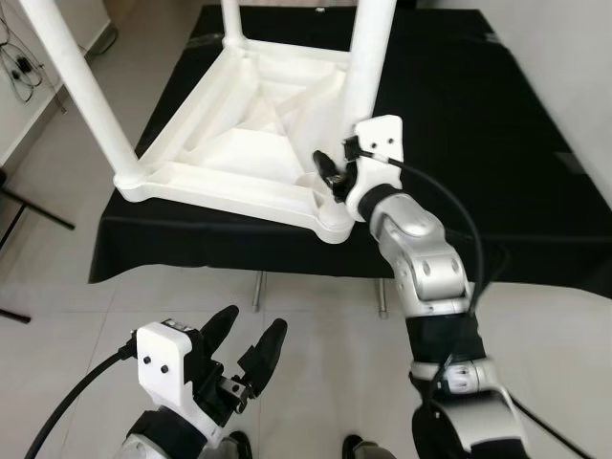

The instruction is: Building children table

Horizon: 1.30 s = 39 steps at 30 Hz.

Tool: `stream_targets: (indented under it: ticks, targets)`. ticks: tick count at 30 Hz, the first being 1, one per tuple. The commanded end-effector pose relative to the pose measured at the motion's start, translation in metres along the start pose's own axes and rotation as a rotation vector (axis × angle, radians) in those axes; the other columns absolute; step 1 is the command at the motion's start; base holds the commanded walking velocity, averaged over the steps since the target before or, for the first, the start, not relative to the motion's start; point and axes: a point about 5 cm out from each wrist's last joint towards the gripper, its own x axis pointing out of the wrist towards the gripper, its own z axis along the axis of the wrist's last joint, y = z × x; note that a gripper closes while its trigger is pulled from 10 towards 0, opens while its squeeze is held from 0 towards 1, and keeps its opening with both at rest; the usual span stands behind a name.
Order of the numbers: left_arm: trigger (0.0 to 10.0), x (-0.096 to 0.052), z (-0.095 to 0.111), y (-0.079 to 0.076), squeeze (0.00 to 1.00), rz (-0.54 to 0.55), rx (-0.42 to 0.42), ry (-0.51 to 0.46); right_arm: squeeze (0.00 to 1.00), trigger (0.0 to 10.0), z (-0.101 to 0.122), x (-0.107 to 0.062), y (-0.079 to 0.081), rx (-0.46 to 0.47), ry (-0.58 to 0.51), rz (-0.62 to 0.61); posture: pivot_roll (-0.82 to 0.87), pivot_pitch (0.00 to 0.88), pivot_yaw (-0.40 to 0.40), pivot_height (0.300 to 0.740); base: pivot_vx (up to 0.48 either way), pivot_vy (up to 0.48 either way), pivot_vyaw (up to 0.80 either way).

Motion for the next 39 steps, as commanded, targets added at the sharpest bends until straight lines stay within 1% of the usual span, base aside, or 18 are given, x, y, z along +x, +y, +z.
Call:
stream_targets:
  ticks: [1, 2, 3, 4, 5, 6, 7, 9, 12, 13, 14, 17, 23, 24, 26, 27, 34, 39]
  targets:
    - [10.0, -0.001, -0.003, 0.000, 0.00, 0.009, -0.003, 0.019, 0.00, 10.0, -0.013, -0.001, -0.006, 0.036, 0.062, -0.036, -0.01, 0.283, -0.033, 0.740, 0.000, 0.000, 0.00]
    - [10.0, -0.001, -0.003, 0.000, 0.00, 0.009, -0.003, 0.019, 0.00, 10.0, -0.013, -0.001, -0.006, 0.036, 0.062, -0.036, -0.01, 0.283, -0.033, 0.740, 0.000, 0.000, 0.00]
    - [10.0, -0.001, -0.002, 0.000, 0.00, 0.011, -0.002, 0.017, 0.11, 10.0, -0.008, 0.000, -0.007, 0.025, 0.039, -0.010, -0.01, 0.283, -0.031, 0.740, 0.000, 0.000, 0.00]
    - [10.0, -0.001, -0.002, 0.000, 0.00, 0.013, -0.002, 0.016, 1.00, 10.0, -0.004, 0.001, -0.007, 0.036, 0.023, 0.031, -0.01, 0.284, -0.032, 0.740, 0.000, 0.000, 0.00]
    - [10.0, -0.001, -0.002, 0.000, 0.00, 0.013, -0.002, 0.016, 1.00, 10.0, -0.004, 0.001, -0.007, 0.036, 0.023, 0.031, -0.01, 0.284, -0.032, 0.740, 0.000, 0.000, 0.00]
    - [10.0, -0.001, -0.002, 0.000, 0.00, 0.012, -0.002, 0.015, 1.00, 10.0, 0.005, 0.000, -0.006, 0.035, -0.022, 0.230, 0.00, 0.281, -0.027, 0.740, 0.000, 0.000, 0.00]
    - [10.0, -0.001, -0.002, 0.000, 0.00, 0.012, -0.002, 0.015, 1.00, 10.0, 0.005, 0.000, -0.006, 0.035, -0.022, 0.230, 0.00, 0.281, -0.027, 0.740, 0.000, 0.000, 0.00]
    - [10.0, 0.000, -0.002, 0.001, 0.00, 0.011, -0.002, 0.015, 1.00, 10.0, 0.004, -0.003, -0.007, 0.000, -0.020, 0.397, -0.01, 0.280, -0.023, 0.740, 0.000, 0.000, 0.00]
    - [10.0, 0.000, -0.002, 0.001, 0.00, 0.011, -0.002, 0.015, 1.00, 10.0, 0.002, -0.005, -0.008, -0.017, -0.006, 0.452, -0.01, 0.280, -0.023, 0.740, 0.000, 0.000, 0.00]
    - [10.0, 0.001, -0.002, 0.001, 0.00, 0.010, -0.002, 0.015, 0.97, 10.0, -0.006, -0.012, -0.006, -0.084, 0.037, 0.579, -0.01, 0.280, -0.021, 0.740, 0.000, 0.000, 0.00]
    - [10.0, 0.001, -0.002, 0.001, 0.00, 0.008, -0.003, 0.014, 0.00, 10.0, -0.019, -0.019, -0.008, -0.139, 0.100, 0.693, -0.01, 0.278, -0.019, 0.740, 0.000, 0.000, 0.00]
    - [10.0, 0.002, -0.002, 0.001, 0.00, 0.005, -0.006, 0.013, 0.00, 10.0, -0.031, -0.023, -0.018, -0.166, 0.160, 0.809, 0.00, 0.276, -0.020, 0.740, 0.000, 0.000, 0.00]
    - [10.0, 0.001, -0.002, 0.002, 0.00, 0.005, -0.006, 0.013, 0.00, 10.0, -0.029, -0.015, -0.028, -0.182, 0.159, 0.880, 0.02, 0.278, -0.020, 0.740, 0.000, 0.000, 0.00]
    - [10.0, 0.001, -0.002, 0.002, 0.00, 0.005, -0.006, 0.014, 0.00, 3.4, -0.026, -0.013, -0.029, -0.170, 0.151, 0.898, 0.03, 0.279, -0.017, 0.740, 0.000, 0.000, 0.00]
    - [10.0, 0.001, -0.001, 0.002, 0.00, 0.005, -0.005, 0.014, 0.00, 3.4, -0.023, -0.012, -0.030, -0.155, 0.144, 0.912, 0.03, 0.281, -0.017, 0.740, 0.000, 0.000, 0.00]
    - [10.0, 0.001, -0.001, 0.002, 0.00, 0.005, -0.005, 0.015, 0.00, 0.0, -0.021, -0.012, -0.031, -0.151, 0.141, 0.950, 0.04, 0.281, -0.018, 0.740, 0.000, 0.000, 0.00]
    - [10.0, 0.000, -0.002, 0.001, 0.00, 0.001, -0.004, 0.020, 0.00, 0.0, -0.012, -0.007, -0.039, -0.169, 0.140, 1.031, 0.05, 0.279, -0.026, 0.740, 0.000, 0.000, 0.00]
    - [10.0, 0.000, -0.002, 0.001, 0.00, 0.003, -0.003, 0.019, 0.00, 0.0, -0.013, -0.005, -0.041, -0.170, 0.132, 1.009, 0.05, 0.278, -0.029, 0.740, 0.000, 0.000, 0.00]
